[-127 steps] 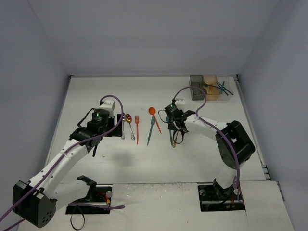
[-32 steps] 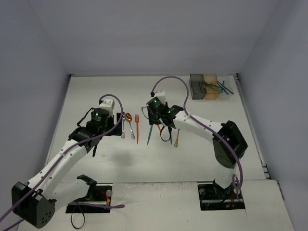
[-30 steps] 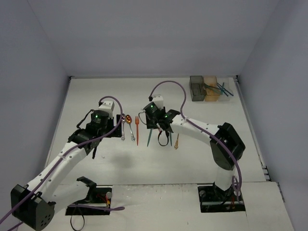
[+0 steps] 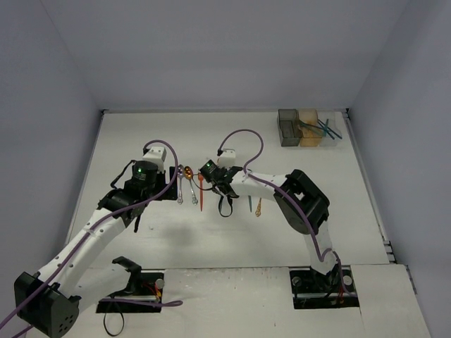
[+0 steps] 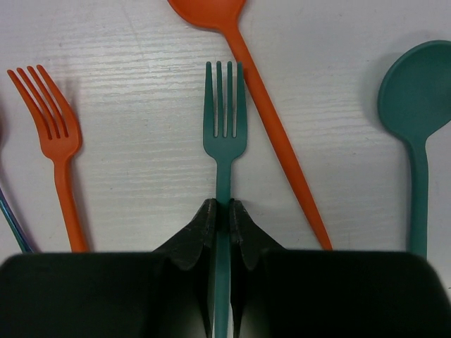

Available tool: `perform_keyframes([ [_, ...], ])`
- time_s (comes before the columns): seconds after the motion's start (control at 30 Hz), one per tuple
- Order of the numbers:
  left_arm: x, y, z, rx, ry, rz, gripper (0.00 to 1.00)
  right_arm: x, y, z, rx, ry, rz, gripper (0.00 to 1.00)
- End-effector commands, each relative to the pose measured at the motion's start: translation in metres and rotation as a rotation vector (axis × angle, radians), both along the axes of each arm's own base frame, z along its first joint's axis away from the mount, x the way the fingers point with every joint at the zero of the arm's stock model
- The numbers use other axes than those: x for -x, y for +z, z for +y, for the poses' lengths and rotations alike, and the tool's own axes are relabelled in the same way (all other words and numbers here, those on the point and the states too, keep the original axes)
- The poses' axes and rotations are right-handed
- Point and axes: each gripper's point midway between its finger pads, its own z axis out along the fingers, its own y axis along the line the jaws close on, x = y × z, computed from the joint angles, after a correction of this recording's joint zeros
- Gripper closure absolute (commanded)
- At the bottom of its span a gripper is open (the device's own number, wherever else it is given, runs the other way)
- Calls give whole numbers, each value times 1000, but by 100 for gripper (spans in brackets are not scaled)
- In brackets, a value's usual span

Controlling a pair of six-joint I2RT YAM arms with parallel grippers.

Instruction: Sort the eating utensils into containers

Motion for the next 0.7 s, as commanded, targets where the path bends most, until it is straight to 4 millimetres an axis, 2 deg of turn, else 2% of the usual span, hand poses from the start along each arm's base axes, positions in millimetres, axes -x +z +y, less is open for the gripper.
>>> perform_keyframes([
  [0.0, -9, 19, -5, 27, -9, -74, 22, -14, 35, 5, -1, 13, -86, 100],
  [0.03, -9, 19, -5, 27, -9, -74, 22, -16, 41, 5, 5, 19, -98, 100],
  [0.13, -8, 19, -5, 27, -10, -75, 22, -31, 83, -4, 68, 111, -173, 100],
  [0.23, -9, 19, -6, 27, -12, -73, 22, -53, 124, -33, 137, 169, -232, 100],
  [0.33, -9, 19, -6, 27, -15, -73, 22, -80, 157, -71, 140, 171, -263, 100],
  [0.47, -10, 17, -7, 23, -20, -68, 22, -123, 193, -150, 233, 182, -300, 100],
  [0.6, -11, 12, -8, 13, -26, -43, 22, -158, 206, -220, 297, 158, -304, 100],
  [0.67, -11, 11, -9, 13, -27, -38, 22, -174, 206, -249, 321, 139, -296, 100],
])
